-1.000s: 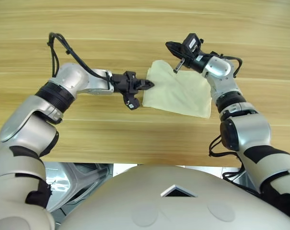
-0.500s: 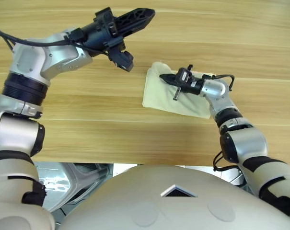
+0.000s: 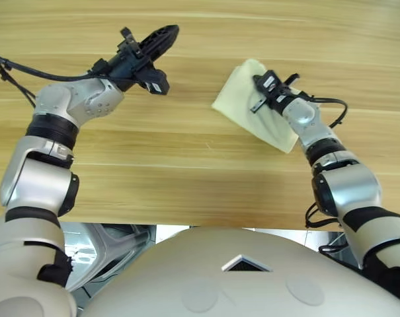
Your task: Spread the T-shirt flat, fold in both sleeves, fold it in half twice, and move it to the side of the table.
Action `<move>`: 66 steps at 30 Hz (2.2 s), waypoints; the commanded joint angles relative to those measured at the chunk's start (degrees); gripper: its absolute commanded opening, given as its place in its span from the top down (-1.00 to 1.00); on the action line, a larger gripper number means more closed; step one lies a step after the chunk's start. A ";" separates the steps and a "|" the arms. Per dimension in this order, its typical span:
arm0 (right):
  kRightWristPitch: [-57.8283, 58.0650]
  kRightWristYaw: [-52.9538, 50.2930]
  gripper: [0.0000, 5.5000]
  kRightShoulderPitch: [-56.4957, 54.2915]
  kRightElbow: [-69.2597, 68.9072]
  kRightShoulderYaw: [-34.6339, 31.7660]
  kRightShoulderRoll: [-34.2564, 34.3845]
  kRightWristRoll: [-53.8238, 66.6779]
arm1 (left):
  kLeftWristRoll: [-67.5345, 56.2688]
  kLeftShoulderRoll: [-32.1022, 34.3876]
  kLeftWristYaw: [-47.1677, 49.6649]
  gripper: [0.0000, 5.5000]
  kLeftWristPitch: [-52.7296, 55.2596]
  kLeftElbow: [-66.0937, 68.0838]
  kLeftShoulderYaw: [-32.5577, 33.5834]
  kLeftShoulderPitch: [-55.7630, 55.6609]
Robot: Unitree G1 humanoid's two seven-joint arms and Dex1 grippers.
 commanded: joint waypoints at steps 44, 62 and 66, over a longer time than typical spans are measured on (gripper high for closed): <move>-18.35 32.37 0.98 5.57 -15.30 -2.81 6.55 16.50 | -58.92 -23.13 -45.03 1.00 16.17 26.20 46.32 5.78; 10.15 -29.56 0.98 -2.89 7.21 4.16 12.67 -9.49 | -60.49 -22.67 -41.41 1.00 23.26 26.97 51.62 7.41; 14.37 -37.57 0.98 -2.11 7.87 8.63 11.21 -16.37 | -61.83 -23.11 -41.49 1.00 25.20 27.03 52.91 7.58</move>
